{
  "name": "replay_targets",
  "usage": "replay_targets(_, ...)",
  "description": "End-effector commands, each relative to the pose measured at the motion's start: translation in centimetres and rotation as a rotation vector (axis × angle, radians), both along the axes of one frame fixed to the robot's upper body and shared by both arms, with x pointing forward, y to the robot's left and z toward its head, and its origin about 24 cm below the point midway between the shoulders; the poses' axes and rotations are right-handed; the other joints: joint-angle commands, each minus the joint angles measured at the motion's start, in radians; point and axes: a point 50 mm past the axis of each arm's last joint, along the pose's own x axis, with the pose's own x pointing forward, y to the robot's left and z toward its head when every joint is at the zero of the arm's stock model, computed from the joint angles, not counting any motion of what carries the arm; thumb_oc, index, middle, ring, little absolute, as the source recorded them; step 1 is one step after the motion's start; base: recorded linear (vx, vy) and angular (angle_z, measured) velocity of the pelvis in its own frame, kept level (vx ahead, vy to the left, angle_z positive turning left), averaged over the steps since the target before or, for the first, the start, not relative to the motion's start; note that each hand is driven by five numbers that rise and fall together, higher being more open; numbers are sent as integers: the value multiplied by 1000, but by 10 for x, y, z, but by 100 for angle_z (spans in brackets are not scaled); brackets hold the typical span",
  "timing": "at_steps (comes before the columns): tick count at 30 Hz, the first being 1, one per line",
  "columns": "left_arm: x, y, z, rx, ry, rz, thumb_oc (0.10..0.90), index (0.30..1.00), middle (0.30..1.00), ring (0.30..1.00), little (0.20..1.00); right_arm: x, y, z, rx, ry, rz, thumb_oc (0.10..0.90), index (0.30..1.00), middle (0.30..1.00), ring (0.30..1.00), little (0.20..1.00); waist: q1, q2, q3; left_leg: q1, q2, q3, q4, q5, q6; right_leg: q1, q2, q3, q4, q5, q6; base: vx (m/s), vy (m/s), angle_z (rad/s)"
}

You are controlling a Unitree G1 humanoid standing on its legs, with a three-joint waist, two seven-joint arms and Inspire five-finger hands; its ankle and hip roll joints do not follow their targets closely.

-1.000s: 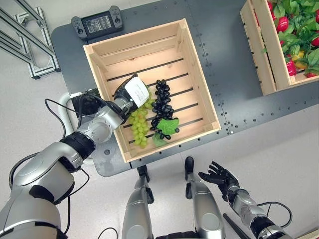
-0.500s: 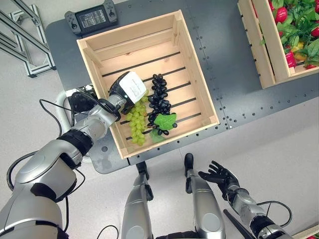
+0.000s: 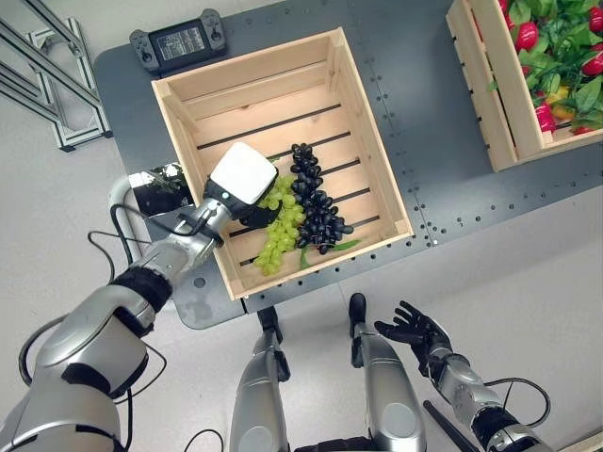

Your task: Pick up the fruits from the basket on one side to the basket on the other side

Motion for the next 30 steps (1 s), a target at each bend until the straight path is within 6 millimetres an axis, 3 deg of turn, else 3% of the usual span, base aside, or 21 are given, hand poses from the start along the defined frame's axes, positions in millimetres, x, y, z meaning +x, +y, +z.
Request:
replay_targets(1,-1,-3,74,-224,-400,-110,400,300,300,300,300,-12,-10,2,8,-39,-96,800,900,900,900,900,30,-15,12,5,-38,-21,155,-154,-19,17,51,-8,-33,22,-37,0,0,0)
replay_targets(9,-35,-3,63,-384,-533,-196,400,300,300,300,300,-25,-10,-3,17,-25,-157,800,900,900,900,900,65,5,-44,97,-56,-48,58,-145,-17,101,41,-30,-75,10,-36,8,4,5)
replay_targets(15,-57,5,54,-484,-575,-178,400,300,300,300,300,-39,-7,-9,32,-2,-191,800,900,900,900,900,83,15,-118,201,-61,-61,-62,-123,-17,198,34,-47,-148,18,-28,58,-11,14)
replay_targets(22,-75,6,46,-496,-585,-191,400,300,300,300,300,-47,-7,-4,50,-47,-233,800,900,900,900,900,86,16,-183,290,-57,-70,-151,-104,-23,287,35,-55,-214,27,-21,95,-19,11)
replay_targets(28,-98,9,41,-448,-586,-209,400,300,300,300,300,-33,-15,45,-34,-294,-183,800,900,900,900,900,74,13,-239,357,-44,-65,-206,-91,-28,347,34,-56,-261,43,-13,71,-7,6)
replay_targets(30,-107,12,38,-377,-579,-229,400,300,300,300,300,-25,-24,81,-56,-465,-130,800,900,900,900,900,69,16,-270,382,-36,-58,-218,-94,-30,372,29,-63,-281,51,-7,80,4,-2)
